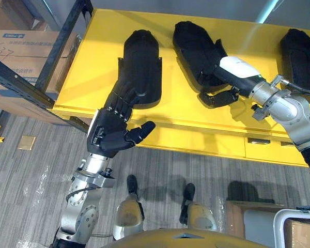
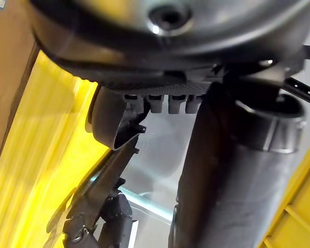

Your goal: Walk over and take three plastic housings, then place them on the shelf

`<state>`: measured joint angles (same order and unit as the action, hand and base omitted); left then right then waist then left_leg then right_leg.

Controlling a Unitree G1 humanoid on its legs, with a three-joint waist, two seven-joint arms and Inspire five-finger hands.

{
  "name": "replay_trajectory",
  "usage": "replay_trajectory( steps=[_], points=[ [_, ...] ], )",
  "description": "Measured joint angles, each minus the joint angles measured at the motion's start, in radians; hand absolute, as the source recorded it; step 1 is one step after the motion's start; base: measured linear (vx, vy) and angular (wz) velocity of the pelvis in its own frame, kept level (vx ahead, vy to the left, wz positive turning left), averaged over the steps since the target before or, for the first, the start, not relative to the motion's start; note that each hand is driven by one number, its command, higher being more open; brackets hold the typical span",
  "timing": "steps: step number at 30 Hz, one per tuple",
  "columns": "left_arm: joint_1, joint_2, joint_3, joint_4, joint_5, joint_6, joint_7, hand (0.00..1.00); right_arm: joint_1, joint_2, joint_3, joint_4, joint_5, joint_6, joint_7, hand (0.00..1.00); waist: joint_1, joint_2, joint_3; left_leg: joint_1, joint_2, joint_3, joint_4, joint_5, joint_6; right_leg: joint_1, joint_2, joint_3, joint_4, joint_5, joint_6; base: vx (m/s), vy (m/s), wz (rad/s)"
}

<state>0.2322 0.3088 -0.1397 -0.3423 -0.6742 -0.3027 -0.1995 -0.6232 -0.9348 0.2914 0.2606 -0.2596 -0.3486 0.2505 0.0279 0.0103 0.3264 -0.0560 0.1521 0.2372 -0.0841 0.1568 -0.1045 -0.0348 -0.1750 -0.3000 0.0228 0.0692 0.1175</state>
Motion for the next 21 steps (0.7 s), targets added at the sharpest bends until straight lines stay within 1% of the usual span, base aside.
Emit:
replay_trajectory(
  steps=[1, 5, 9, 12, 13, 14, 15, 16, 18, 21],
  points=[
    [0.000, -0.003, 0.000, 0.000, 0.000, -0.001, 0.005, 1.00, 0.002, 0.004, 0.000, 0.002, -0.003, 0.014, 0.001, 0.00, 0.000, 0.001, 0.002, 0.001, 0.000, 0.000, 0.000, 0.000, 0.000, 0.000, 0.000, 0.000, 0.002, -0.001, -0.001, 0.00, 0.000, 0.00],
    [-0.001, -0.024, -0.002, 0.000, 0.001, -0.003, 0.023, 1.00, 0.024, 0.059, -0.031, 0.010, -0.008, 0.040, -0.020, 0.00, -0.004, 0.002, 0.008, 0.007, 0.000, 0.002, 0.000, 0.000, 0.000, -0.003, -0.002, 0.002, 0.017, -0.009, -0.004, -0.01, 0.000, -0.02],
    [0.000, -0.028, -0.003, 0.000, 0.003, -0.003, 0.027, 1.00, 0.046, 0.095, -0.053, 0.006, -0.010, 0.061, -0.047, 0.00, -0.003, 0.002, 0.008, 0.006, 0.001, 0.004, 0.000, 0.000, 0.000, -0.011, -0.003, 0.004, 0.028, -0.014, -0.005, 0.00, 0.000, -0.01],
    [0.000, -0.037, -0.004, 0.000, 0.012, -0.004, 0.036, 1.00, 0.077, 0.141, -0.087, -0.026, -0.021, 0.119, -0.069, 0.00, -0.004, 0.002, 0.008, 0.006, 0.001, 0.006, 0.000, 0.000, 0.000, -0.013, -0.003, 0.006, 0.029, -0.014, -0.005, 0.00, -0.001, -0.01],
    [0.000, -0.037, -0.004, 0.000, 0.017, -0.004, 0.043, 1.00, 0.090, 0.164, -0.103, -0.052, -0.051, 0.149, -0.078, 0.00, -0.006, 0.002, 0.008, 0.006, 0.002, 0.007, 0.000, 0.000, 0.000, -0.014, -0.003, 0.007, 0.029, -0.014, -0.005, 0.00, 0.000, 0.00],
    [-0.001, -0.037, -0.006, 0.000, 0.018, -0.004, 0.046, 1.00, 0.099, 0.173, -0.109, -0.065, -0.051, 0.165, -0.082, 0.00, -0.005, 0.002, 0.008, 0.006, 0.002, 0.007, 0.000, 0.000, 0.000, -0.014, -0.003, 0.007, 0.029, -0.014, -0.005, 0.00, 0.000, 0.00],
    [-0.001, -0.037, -0.008, -0.001, 0.018, -0.006, 0.053, 1.00, 0.110, 0.200, -0.124, -0.083, -0.052, 0.194, -0.082, 0.00, -0.007, 0.002, 0.008, 0.006, 0.002, 0.009, 0.000, 0.000, 0.000, -0.015, -0.003, 0.009, 0.029, -0.014, -0.004, 0.01, -0.003, -0.03],
    [-0.001, -0.037, -0.008, -0.001, 0.018, -0.006, 0.056, 1.00, 0.111, 0.208, -0.126, -0.087, -0.055, 0.205, -0.083, 0.00, -0.007, 0.002, 0.008, 0.007, 0.002, 0.011, 0.000, 0.000, 0.000, -0.015, -0.003, 0.011, 0.029, -0.013, -0.004, 0.01, -0.002, -0.06],
    [-0.001, -0.039, -0.010, -0.001, 0.018, -0.006, 0.067, 1.00, 0.122, 0.238, -0.137, -0.119, -0.101, 0.245, -0.091, 0.00, -0.008, 0.002, 0.008, 0.010, 0.002, 0.015, 0.000, 0.000, 0.000, -0.015, -0.003, 0.015, 0.029, -0.013, -0.004, 0.01, -0.001, -0.05],
    [-0.001, -0.048, -0.011, -0.001, 0.018, -0.006, 0.070, 1.00, 0.132, 0.256, -0.144, -0.134, -0.125, 0.266, -0.109, 0.00, -0.008, 0.002, 0.008, 0.010, 0.002, 0.015, 0.000, 0.000, 0.000, -0.015, -0.003, 0.015, 0.029, -0.013, -0.004, 0.00, 0.000, 0.00]
  ],
)
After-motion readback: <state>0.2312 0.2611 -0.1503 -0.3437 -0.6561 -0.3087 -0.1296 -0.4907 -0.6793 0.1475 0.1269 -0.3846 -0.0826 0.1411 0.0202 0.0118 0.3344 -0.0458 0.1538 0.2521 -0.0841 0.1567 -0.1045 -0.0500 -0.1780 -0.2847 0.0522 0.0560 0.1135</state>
